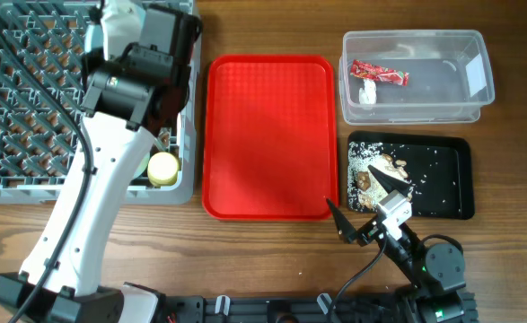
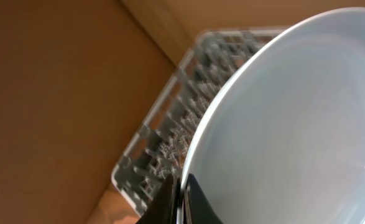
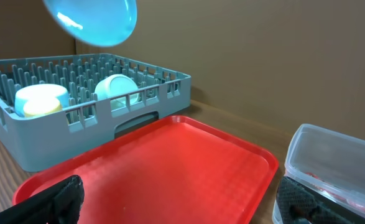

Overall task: Sort waste into correct bins and load items into the dishwasher rack
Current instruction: 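Lift the light-blue plate and carry it over the rack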

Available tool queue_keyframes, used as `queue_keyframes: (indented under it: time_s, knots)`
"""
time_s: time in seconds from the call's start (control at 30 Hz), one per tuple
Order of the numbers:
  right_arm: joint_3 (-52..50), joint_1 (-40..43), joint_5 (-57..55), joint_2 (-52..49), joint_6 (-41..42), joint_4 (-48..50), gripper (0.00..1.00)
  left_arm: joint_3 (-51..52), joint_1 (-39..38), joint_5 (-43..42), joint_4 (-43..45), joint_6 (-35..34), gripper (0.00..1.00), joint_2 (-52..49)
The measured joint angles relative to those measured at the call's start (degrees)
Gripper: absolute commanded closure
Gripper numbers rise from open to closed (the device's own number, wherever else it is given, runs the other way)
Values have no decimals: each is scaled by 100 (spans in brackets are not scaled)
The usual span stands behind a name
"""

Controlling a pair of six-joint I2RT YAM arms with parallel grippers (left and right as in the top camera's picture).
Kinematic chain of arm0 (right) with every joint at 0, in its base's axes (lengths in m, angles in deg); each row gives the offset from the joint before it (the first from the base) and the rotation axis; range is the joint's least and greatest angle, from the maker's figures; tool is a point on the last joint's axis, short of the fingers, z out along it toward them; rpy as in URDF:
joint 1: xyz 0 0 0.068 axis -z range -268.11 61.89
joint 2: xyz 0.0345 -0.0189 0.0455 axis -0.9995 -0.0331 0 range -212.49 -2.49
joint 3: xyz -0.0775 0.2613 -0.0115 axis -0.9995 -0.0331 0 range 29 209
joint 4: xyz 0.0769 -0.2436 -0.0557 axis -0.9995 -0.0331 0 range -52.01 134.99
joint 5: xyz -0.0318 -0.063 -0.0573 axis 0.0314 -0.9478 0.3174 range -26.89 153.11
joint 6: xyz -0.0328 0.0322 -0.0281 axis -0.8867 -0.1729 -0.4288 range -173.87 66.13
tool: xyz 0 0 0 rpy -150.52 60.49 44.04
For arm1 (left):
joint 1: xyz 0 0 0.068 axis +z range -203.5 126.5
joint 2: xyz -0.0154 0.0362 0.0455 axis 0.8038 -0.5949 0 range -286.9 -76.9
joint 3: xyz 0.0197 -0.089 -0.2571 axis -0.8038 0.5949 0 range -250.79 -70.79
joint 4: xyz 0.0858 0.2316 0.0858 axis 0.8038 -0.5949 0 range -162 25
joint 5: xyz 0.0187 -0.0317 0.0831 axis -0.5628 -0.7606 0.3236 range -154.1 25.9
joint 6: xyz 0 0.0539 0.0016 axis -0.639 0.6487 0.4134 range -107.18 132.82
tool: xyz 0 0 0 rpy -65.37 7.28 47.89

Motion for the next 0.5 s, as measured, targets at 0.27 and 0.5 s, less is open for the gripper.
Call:
queue_keyframes:
  time_s: [0.27,0.5]
  knots:
    - [0,0,0,0,2,-2,0,17,1082,328,636,269,96,-398]
    - [2,0,0,0,0,-2,0,116,1735,68,1353,876,96,-531]
